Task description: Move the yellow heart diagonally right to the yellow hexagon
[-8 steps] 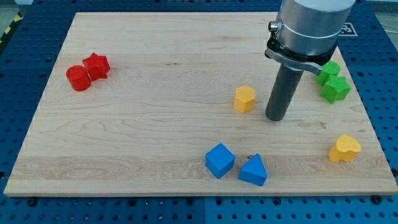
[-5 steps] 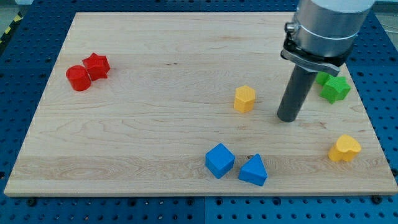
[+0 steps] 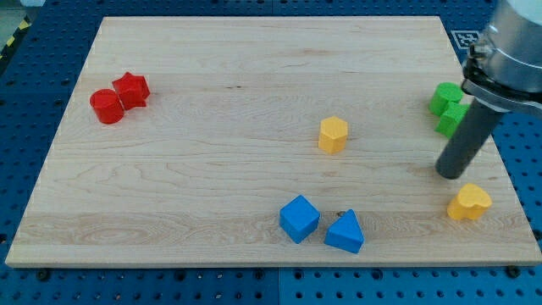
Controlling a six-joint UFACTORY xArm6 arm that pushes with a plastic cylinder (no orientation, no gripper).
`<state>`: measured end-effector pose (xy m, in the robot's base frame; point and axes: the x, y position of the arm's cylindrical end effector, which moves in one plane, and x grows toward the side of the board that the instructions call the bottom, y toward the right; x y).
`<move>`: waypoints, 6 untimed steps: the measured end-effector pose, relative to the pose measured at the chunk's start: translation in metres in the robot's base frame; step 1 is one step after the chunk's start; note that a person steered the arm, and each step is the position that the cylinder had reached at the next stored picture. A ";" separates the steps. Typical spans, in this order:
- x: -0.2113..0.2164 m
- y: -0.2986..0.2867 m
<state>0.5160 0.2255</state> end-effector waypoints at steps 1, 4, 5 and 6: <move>0.009 0.011; 0.063 0.064; 0.081 0.063; 0.084 0.063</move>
<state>0.6002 0.2884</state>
